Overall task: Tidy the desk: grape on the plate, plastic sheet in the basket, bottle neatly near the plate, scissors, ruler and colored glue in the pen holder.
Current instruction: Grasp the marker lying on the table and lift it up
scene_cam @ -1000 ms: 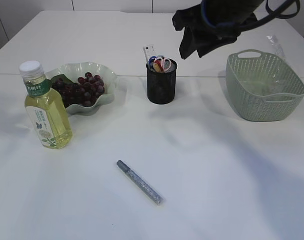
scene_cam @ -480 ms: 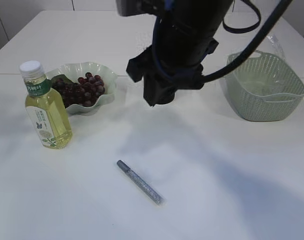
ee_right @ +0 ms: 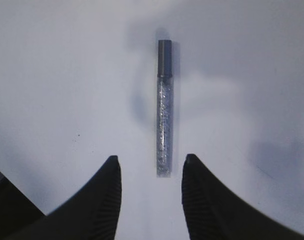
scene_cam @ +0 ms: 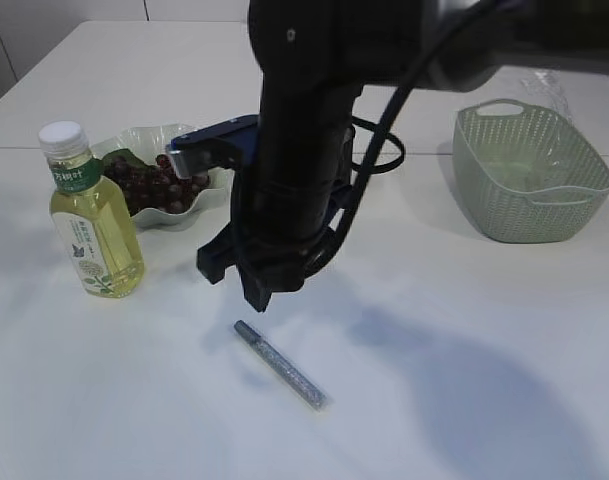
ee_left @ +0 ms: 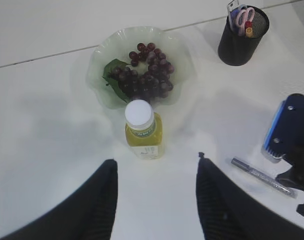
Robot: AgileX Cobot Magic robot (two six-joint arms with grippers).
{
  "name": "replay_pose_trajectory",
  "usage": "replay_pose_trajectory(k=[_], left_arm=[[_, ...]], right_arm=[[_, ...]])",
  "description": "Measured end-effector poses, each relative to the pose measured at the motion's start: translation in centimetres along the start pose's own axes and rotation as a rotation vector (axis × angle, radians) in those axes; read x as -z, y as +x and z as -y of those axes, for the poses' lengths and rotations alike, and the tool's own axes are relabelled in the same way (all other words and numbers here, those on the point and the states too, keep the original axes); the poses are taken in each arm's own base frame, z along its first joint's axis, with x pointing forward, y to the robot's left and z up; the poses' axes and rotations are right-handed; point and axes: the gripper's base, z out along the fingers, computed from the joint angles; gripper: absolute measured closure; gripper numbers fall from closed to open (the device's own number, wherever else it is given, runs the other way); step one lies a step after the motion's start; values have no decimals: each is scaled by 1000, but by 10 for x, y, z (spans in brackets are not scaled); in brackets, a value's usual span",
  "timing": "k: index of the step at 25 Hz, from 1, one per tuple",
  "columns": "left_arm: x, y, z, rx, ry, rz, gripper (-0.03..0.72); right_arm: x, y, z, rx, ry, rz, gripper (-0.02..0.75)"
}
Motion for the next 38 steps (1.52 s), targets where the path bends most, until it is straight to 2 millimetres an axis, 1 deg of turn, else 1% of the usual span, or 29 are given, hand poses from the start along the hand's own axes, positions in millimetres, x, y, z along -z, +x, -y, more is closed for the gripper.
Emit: replay_pose_trajectory(k=[4, 7, 9, 22, 29, 31, 38], left_arm=[[0, 0, 1, 2, 6, -1, 317], [0, 0, 1, 5, 16, -3, 317], [0, 0, 1, -1, 16, -3, 317], [0, 0, 1, -28, 16, -3, 317], [0, 0, 1, -32, 16, -3, 317], [0, 0, 1, -32, 16, -3, 317], [0, 0, 1, -35, 16, -3, 317]], right_arm=[[-21, -19, 3, -1, -2, -2, 423], [-32, -32, 5, 1, -1, -1, 423], [-40, -35, 6, 1, 0, -7, 423], [-81, -34, 10, -37, -16, -92, 423], [-111, -31, 14, -67, -15, -156, 423], [-114, -30, 15, -70, -5, -164, 423], [-114, -30, 18, -65, 29, -166, 423]])
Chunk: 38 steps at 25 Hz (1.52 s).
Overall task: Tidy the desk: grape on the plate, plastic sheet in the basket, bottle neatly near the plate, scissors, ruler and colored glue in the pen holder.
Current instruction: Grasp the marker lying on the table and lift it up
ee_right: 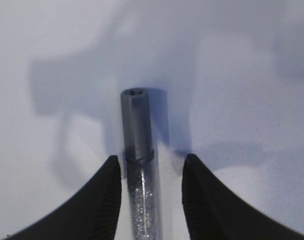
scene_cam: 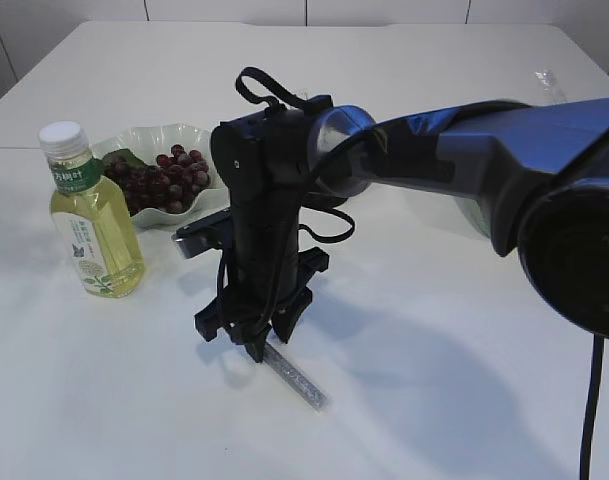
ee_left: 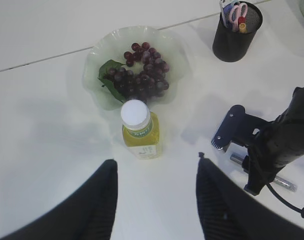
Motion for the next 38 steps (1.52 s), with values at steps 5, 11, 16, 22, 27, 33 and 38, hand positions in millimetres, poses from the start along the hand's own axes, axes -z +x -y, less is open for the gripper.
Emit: replay_pose_trajectory(k=[5, 11, 16, 22, 27, 33, 38], left_arm=[[0, 0, 0, 0, 0, 0, 317], [0, 0, 0, -2, 0, 0, 317], [0, 0, 0, -2, 0, 0, 317], [0, 0, 0, -4, 0, 0, 317], [0, 0, 0, -4, 0, 0, 317], [0, 0, 0, -4, 0, 0, 317], [0, 0, 0, -4, 0, 0, 317]], right_arm=[[0, 0, 0, -9, 4, 0, 423], [0, 0, 0, -18, -2, 0, 423], [0, 0, -1, -33, -12, 0, 423], [0, 0, -2, -38, -24, 0, 423], [0, 0, -2, -38, -24, 0, 423], [-5, 0, -2, -39, -25, -10, 423], [-5, 0, -2, -39, -26, -10, 423]])
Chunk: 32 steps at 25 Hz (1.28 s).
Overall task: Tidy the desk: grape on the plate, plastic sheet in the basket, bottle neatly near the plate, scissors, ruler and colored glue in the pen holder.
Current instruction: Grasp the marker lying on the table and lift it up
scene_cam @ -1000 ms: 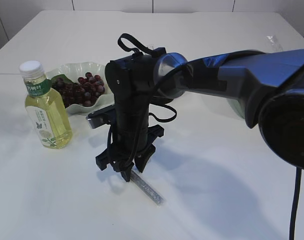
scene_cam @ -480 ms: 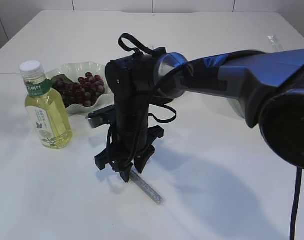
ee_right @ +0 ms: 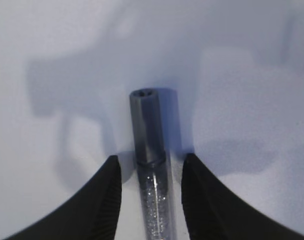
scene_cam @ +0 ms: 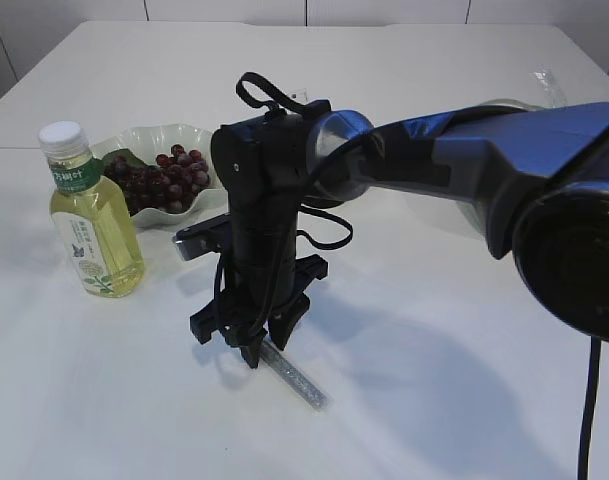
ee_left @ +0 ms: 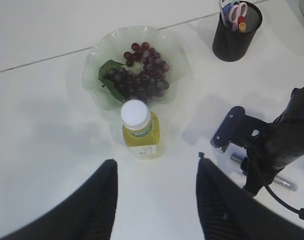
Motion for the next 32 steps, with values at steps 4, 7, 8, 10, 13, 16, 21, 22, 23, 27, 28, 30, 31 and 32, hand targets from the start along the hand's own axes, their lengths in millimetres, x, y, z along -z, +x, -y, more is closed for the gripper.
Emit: replay_pose_trajectory(k=[4, 7, 8, 10, 13, 16, 21, 22, 23, 27, 28, 30, 31, 32], left_arm=[[0, 0, 0, 0, 0, 0, 317], [0, 0, 0, 0, 0, 0, 317], [0, 0, 0, 0, 0, 0, 317], [0, 0, 0, 0, 0, 0, 317], [0, 0, 0, 0, 0, 0, 317], [0, 0, 0, 0, 0, 0, 317], [0, 0, 0, 0, 0, 0, 317], [0, 0, 0, 0, 0, 0, 317], [0, 0, 0, 0, 0, 0, 317], [0, 0, 0, 0, 0, 0, 317], [0, 0, 0, 0, 0, 0, 317], [0, 0, 0, 0, 0, 0, 317], [0, 0, 0, 0, 0, 0, 317], [0, 0, 0, 0, 0, 0, 317]], right_arm=[[0, 0, 0, 0, 0, 2, 447], [0, 0, 1, 3, 7, 1, 528], [0, 0, 2, 7, 18, 1, 563], [0, 0, 3, 14, 38, 1, 624], [1, -1, 4, 19, 50, 6, 672], [3, -1, 4, 23, 57, 9, 676], [31, 1, 2, 20, 67, 69, 677], [39, 1, 1, 21, 66, 85, 677], [48, 3, 0, 21, 65, 105, 677], [80, 9, -1, 19, 87, 171, 677], [87, 12, -1, 18, 96, 181, 677], [94, 23, 1, 21, 117, 172, 677], [98, 30, 1, 20, 123, 170, 678], [96, 38, 2, 21, 127, 162, 678]])
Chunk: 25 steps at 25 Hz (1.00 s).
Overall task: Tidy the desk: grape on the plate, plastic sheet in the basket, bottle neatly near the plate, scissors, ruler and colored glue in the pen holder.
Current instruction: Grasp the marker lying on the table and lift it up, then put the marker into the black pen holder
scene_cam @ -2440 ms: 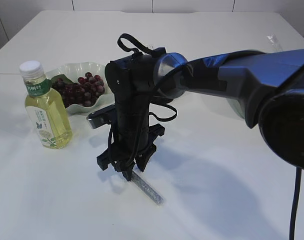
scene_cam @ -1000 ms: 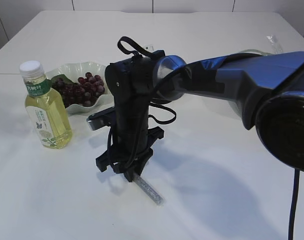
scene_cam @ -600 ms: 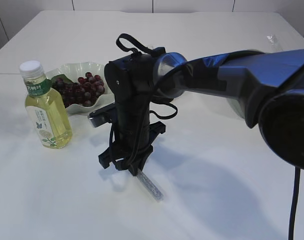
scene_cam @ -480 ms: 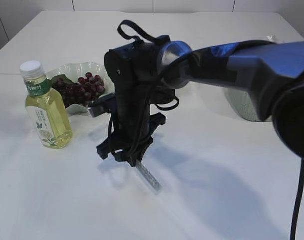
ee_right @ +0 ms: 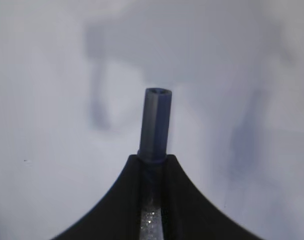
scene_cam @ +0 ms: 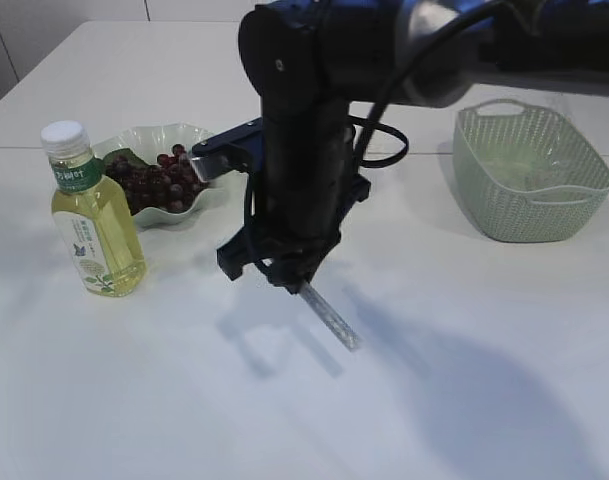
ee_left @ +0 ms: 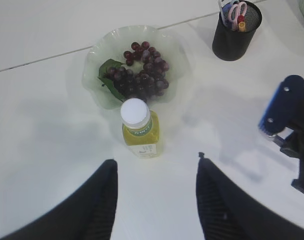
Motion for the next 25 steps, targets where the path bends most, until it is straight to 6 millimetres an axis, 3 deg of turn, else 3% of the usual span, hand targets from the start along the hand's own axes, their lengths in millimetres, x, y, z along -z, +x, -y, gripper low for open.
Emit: replay_pose_trajectory(k=[5, 9, 13, 19, 25], left_arm=[[0, 0, 0, 0, 0, 0, 317], [-1, 0, 0, -1, 0, -4, 317], [-8, -1, 2, -3, -2, -18, 317], [-19, -3, 4, -8, -3, -47, 317], [-25, -4, 5, -11, -5, -61, 317]], right_arm=[[9, 47, 2, 3, -4, 144, 691], [21, 89, 3, 10, -4, 356, 692], [31, 118, 6, 18, -2, 570, 695], [36, 117, 34, -10, 59, 730, 695], [59, 106, 93, -135, 167, 1050, 695]])
